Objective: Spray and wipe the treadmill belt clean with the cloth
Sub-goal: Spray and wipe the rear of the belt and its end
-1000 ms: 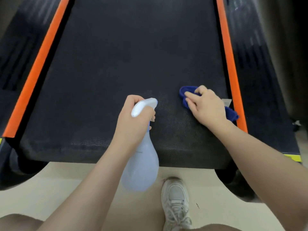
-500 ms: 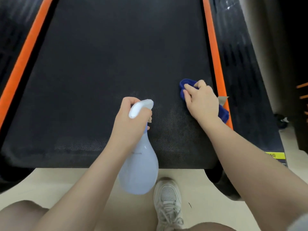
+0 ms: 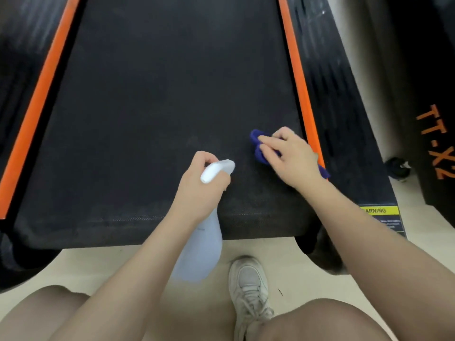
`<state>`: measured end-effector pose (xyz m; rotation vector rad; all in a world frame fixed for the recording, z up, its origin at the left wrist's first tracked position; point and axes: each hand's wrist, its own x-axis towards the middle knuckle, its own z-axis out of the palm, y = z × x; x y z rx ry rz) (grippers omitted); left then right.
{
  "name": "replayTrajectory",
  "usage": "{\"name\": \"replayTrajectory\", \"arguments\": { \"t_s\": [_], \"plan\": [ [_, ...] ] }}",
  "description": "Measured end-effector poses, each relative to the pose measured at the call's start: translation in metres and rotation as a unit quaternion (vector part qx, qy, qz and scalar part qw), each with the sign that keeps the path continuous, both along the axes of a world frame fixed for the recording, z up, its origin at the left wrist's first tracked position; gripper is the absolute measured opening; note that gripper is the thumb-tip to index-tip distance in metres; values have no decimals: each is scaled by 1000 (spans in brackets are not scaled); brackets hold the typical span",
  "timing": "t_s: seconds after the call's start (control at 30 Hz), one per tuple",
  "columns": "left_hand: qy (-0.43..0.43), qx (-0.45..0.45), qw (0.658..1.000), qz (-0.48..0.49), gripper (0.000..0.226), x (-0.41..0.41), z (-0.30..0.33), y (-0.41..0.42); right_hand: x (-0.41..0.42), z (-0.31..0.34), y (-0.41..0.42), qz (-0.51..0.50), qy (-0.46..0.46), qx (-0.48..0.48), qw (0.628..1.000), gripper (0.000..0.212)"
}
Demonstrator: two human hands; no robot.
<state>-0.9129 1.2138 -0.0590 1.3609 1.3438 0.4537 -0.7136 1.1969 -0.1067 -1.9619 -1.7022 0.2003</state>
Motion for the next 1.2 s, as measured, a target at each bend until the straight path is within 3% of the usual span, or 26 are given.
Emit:
{"name": "replayTrajectory", "arguments": {
  "t_s": [0.07, 0.17, 0.27, 0.4, 0.6, 0.7, 0.8, 0.87, 0.93, 1.03, 1.13, 1.2],
  "plan": [
    [-18, -8, 999, -34, 14, 17, 1, -3, 27, 21, -25, -31, 109, 16, 993, 23],
    [-18, -27, 995, -97, 16, 51, -4, -6, 53, 41, -63, -64, 183, 4, 981, 26],
    [-2, -42, 990, -132, 22, 78, -10, -6, 62, 32, -77, -104, 152, -24, 983, 28],
    [1, -51, 993, -102, 28, 95, -17, -6, 61, 23, -69, -185, 117, -24, 975, 28],
    [-11, -61, 997, -45, 27, 108, -16, 24, 60, 12, -44, -193, 106, -45, 974, 31],
    [-43, -75, 996, -16, 28, 115, -11, 35, 60, 6, -35, -182, 43, -75, 979, 37],
    [-39, -75, 996, 21, 25, 113, -6, 45, 53, 0, -34, -66, -131, -46, 988, 34],
    [-28, -54, 997, 42, 25, 107, 1, 54, 49, -6, -31, 48, -242, -54, 968, 32],
    [-18, -28, 999, 37, 28, 102, 9, 62, 52, -14, -15, 100, -334, -85, 933, 32],
    [-15, 5, 1000, -9, 36, 97, 17, 66, 63, -8, 47, 1, -441, -120, 889, 31],
    [-3, 33, 999, -43, 39, 94, 17, 66, 71, -5, 103, -36, -403, -179, 897, 29],
    [3, 43, 998, -45, 37, 90, 17, 70, 66, -6, 96, -50, -396, -177, 900, 22]
  ]
}}
